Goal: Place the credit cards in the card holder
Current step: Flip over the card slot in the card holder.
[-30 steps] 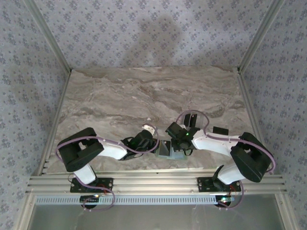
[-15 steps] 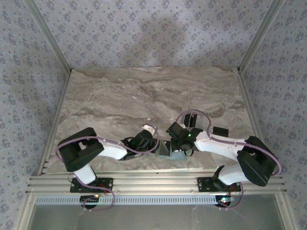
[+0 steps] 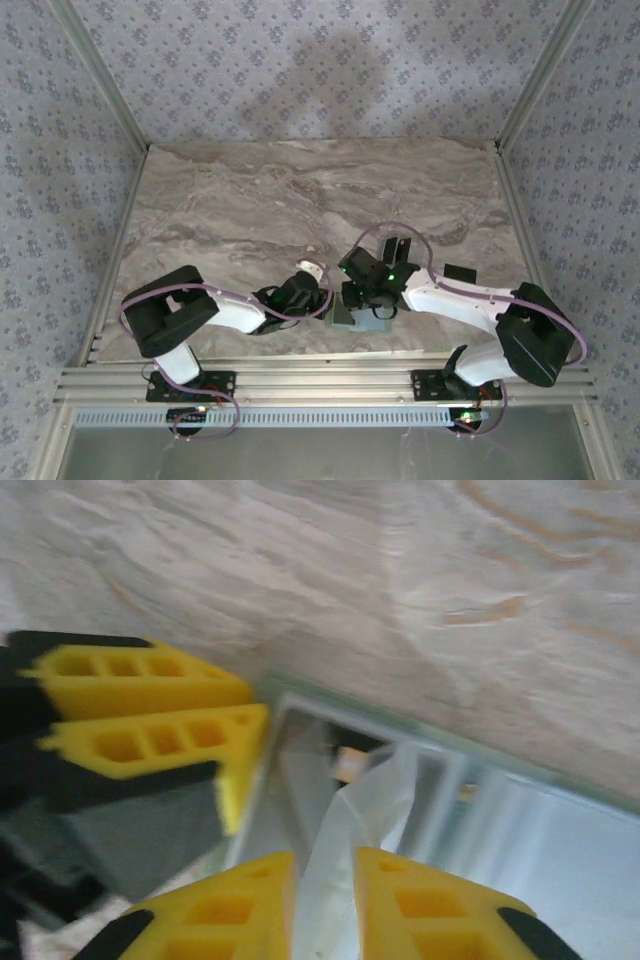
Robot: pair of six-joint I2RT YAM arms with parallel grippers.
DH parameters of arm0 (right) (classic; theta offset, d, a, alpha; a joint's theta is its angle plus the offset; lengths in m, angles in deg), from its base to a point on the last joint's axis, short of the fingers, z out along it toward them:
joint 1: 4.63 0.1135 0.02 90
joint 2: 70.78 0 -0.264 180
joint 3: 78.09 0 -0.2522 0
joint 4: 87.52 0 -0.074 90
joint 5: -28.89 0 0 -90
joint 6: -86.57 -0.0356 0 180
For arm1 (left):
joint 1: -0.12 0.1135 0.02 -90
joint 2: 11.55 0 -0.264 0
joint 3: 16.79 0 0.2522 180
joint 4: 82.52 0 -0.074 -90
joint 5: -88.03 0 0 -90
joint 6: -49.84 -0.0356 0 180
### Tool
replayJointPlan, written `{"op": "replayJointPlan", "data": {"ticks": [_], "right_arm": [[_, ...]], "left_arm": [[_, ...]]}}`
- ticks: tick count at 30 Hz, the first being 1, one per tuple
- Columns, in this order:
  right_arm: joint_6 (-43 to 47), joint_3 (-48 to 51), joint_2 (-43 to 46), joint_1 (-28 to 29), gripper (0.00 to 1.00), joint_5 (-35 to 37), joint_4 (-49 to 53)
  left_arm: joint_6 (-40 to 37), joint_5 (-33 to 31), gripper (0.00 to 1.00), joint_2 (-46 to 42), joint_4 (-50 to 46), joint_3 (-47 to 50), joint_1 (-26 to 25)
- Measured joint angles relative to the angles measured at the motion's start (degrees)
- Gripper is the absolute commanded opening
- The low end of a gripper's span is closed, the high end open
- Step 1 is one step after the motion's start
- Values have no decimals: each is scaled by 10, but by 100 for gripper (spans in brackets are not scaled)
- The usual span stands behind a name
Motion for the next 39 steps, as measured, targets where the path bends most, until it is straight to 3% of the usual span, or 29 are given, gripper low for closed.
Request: {"op": "replayJointPlan", "data": {"ticks": [7,16,20,23,26,33,39], "right_arm": [[-15,21,0,-25,40,-88,-74],[4,22,88,-18,60,-72,-35],[7,22,133,-22,56,-40,9],[10,24,136,-28,40,-23,27],[7,36,122,-31,31,-20,21],[7,42,19,-10,28,-23,-21],[16,41,-40,-20,39,-44,-47]], "left_arm": [[15,4,19,-12,12,10,3],[40,39,28,-29,54,43,15],[46,49,32,-56,40,59,15],[52,50,35,-84,12,70,15],[55,45,38,-124,-29,86,16],[54,31,43,-183,-117,96,21],[43,26,47,-220,-175,96,36]]}}
